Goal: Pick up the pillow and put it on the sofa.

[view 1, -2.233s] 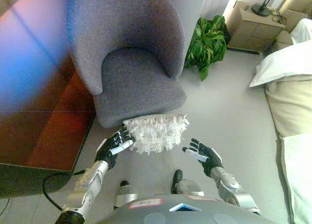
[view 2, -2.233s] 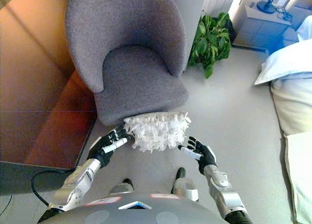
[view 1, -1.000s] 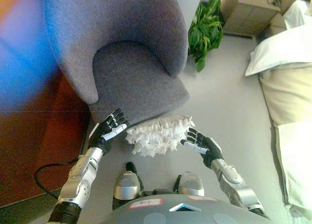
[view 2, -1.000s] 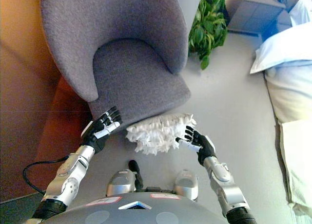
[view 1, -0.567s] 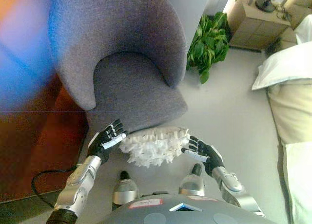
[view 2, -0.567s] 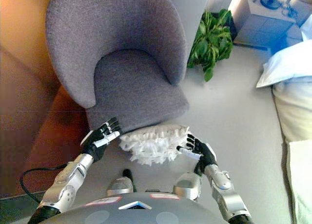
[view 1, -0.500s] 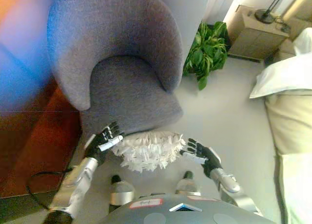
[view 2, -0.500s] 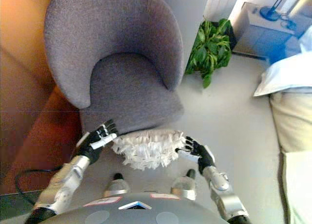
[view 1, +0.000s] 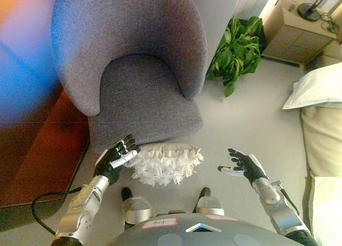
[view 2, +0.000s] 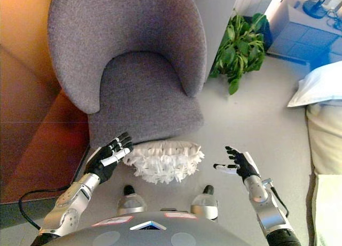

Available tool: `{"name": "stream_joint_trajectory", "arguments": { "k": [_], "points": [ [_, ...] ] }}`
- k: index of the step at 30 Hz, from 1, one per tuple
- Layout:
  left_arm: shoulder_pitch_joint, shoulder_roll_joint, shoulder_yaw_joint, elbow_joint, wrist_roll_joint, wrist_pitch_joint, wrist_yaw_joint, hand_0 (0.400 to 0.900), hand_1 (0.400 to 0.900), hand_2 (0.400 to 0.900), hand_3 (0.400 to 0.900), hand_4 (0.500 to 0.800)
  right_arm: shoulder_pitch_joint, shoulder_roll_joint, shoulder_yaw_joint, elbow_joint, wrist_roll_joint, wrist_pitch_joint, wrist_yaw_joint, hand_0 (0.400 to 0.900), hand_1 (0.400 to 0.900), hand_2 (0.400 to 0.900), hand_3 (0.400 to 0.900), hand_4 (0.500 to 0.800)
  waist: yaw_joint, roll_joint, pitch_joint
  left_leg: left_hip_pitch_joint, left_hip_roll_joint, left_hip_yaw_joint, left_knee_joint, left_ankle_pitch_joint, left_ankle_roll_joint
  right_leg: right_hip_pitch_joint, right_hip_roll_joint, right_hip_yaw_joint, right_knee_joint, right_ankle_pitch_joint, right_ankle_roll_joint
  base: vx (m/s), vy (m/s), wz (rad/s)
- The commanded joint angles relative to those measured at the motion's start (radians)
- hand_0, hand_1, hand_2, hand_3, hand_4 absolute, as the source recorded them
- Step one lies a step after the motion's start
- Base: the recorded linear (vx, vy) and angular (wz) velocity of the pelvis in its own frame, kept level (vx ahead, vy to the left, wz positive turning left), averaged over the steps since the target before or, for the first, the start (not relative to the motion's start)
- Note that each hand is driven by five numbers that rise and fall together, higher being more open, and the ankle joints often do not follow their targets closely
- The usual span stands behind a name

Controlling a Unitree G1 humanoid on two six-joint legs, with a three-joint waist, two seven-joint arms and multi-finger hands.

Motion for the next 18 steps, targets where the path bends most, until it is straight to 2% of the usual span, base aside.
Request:
{"name": "stream_joint_trajectory", "arguments": {
  "k": [1,2,6,9,12,15,18],
  "points": [
    [-0.041,0.066,0.041,-0.104,-0.012,-0.035,-0.042,0.900,0.900,0.900,0.900,0.800,-0.087,-0.114,-0.044,-0.081,-0.277,-0.081,-0.114,0.900,0.900,0.900,0.900,0.800,0.024,-0.015,0.005,-0.024,0.074,-0.012,0.181,-0.088,0.052,-0.122,-0.107,0.053,0.138,0.061,0.025,0.02,-0.065,0.19],
    [-0.052,0.076,0.038,-0.094,-0.024,-0.020,-0.043,0.900,0.900,0.900,0.900,0.800,-0.108,-0.137,-0.028,-0.086,-0.361,-0.094,-0.130,0.900,0.900,0.900,0.900,0.800,0.030,-0.016,0.015,-0.037,0.079,-0.025,0.197,-0.091,0.050,-0.137,-0.122,0.056,0.148,0.072,0.029,0.03,-0.064,0.19],
    [-0.078,0.078,0.027,-0.066,-0.072,0.002,-0.040,0.900,0.900,0.900,0.900,0.800,-0.168,-0.160,0.013,-0.086,-0.410,-0.113,-0.159,0.900,0.900,0.900,0.900,0.800,0.042,-0.005,0.047,-0.093,0.100,-0.068,0.255,-0.108,0.046,-0.196,-0.155,0.066,0.207,0.056,0.031,-0.03,-0.029,0.16],
    [-0.109,0.079,0.019,-0.042,-0.091,-0.040,-0.015,0.900,0.900,0.900,0.900,0.800,-0.220,-0.169,0.039,-0.067,-0.391,-0.137,-0.183,0.900,0.900,0.900,0.900,0.800,0.048,0.005,0.100,-0.198,0.124,-0.134,0.355,-0.136,0.042,-0.315,-0.199,0.117,0.313,0.029,0.029,-0.17,-0.028,0.12],
    [-0.149,0.084,0.020,-0.039,-0.175,-0.075,0.052,0.900,0.900,0.900,0.900,0.800,-0.281,-0.195,0.055,-0.061,-0.365,-0.154,-0.217,0.900,0.900,0.900,0.900,0.800,0.051,0.014,0.153,-0.321,0.139,-0.188,0.447,-0.158,0.035,-0.446,-0.243,0.171,0.408,0.009,0.028,-0.26,0.022,0.11],
    [-0.171,0.072,0.027,-0.047,-0.261,-0.089,0.052,0.900,0.900,0.900,0.900,0.800,-0.336,-0.218,0.060,-0.065,-0.343,-0.160,-0.239,0.900,0.900,0.900,0.900,0.800,0.057,0.023,0.198,-0.429,0.146,-0.216,0.524,-0.183,0.031,-0.566,-0.269,0.214,0.509,-0.030,0.028,-0.20,0.042,0.14],
    [-0.170,0.073,0.019,-0.078,-0.317,-0.101,0.019,0.900,0.900,0.900,0.900,0.800,-0.398,-0.247,0.064,-0.060,-0.299,-0.167,-0.257,0.900,0.900,0.900,0.900,0.800,0.062,0.036,0.229,-0.534,0.154,-0.227,0.617,-0.209,0.030,-0.679,-0.269,0.250,0.612,-0.072,0.025,-0.19,0.042,0.14]
  ]
}}
